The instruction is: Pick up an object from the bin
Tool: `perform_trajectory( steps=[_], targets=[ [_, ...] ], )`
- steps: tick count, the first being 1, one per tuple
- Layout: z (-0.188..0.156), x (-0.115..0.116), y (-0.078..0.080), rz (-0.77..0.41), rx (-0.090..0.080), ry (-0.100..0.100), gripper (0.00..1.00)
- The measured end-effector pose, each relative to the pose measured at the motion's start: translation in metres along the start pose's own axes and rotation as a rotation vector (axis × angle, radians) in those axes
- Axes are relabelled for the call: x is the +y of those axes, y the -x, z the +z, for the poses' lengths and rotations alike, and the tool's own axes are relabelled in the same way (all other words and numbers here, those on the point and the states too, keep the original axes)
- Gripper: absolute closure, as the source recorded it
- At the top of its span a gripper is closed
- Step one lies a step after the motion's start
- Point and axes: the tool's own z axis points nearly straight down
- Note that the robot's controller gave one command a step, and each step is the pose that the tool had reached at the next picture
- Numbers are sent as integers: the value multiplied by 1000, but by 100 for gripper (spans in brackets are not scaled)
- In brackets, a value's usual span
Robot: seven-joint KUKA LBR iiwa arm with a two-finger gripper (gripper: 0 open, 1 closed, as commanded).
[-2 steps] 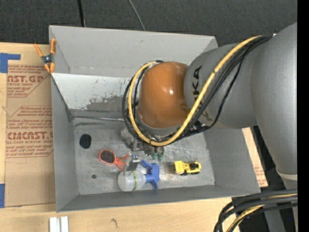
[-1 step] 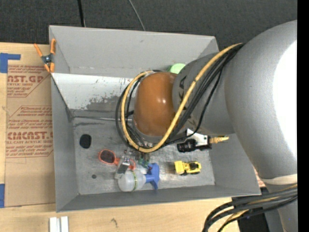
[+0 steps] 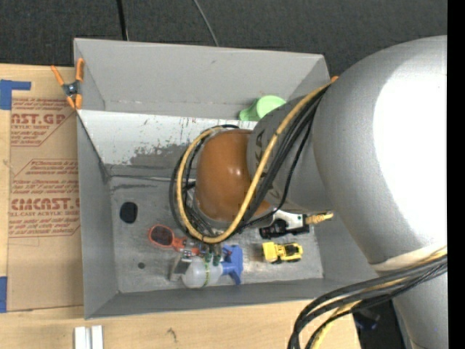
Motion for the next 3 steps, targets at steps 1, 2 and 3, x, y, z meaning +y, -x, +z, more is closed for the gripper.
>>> perform_trajectory(
  steps=[1,2,3],
  targets=[
    [6,-1,-14,300,4,6,100],
    [6,-1,-14,300,4,6,100],
    [5,0,-15,299,5,5,100]
  ],
)
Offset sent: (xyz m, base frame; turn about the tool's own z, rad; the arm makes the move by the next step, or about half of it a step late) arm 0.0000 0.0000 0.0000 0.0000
